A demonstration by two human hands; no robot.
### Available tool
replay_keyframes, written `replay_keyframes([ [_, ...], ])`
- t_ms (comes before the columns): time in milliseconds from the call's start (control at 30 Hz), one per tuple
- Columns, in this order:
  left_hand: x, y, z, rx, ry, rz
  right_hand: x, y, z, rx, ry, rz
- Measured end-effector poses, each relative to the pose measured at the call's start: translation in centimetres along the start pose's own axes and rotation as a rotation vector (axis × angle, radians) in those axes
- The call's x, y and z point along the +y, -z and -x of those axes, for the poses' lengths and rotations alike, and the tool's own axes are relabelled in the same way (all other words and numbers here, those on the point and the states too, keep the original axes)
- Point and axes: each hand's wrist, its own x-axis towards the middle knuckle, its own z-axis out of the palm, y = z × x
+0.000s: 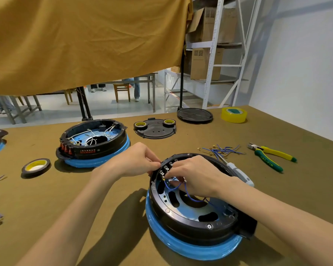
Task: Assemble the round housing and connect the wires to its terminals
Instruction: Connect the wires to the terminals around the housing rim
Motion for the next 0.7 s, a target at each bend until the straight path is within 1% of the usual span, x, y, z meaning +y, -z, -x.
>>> replay_keyframes([
  [133,0.2,-0.1,0.0,0.008,-0.010,-0.012,0.2,-0.1,-0.1,0.000,-0.046,-0.109],
  [233,0.3,-0.2,0.0,0.013,-0.008,-0.037,0.4,-0.3,-0.2,-0.029,0.010,-0.052],
  [333,0.2,0.0,0.1,-0.026,-0.002,-0.062,0.9,-0.5,0.0,-0.035,0.077,0.016],
  [433,0.2,0.0,0.1,-0.032,-0.007,-0.094,1.2,-0.6,0.1,-0.057,0.085,0.086],
  [533,0.2,-0.1,0.0,-0.022,-0.002,-0.088,1.2,-0.7,0.1,-0.070,0.099,0.101],
  [633,0.2,0.0,0.1,-0.027,0.009,-0.071,1.2,-0.5,0.2,-0.048,0.132,0.099],
  [700,0.1,0.0,0.0,-0.029,0.013,-0.064,1.1,-0.4,0.3,0.000,0.160,0.098],
])
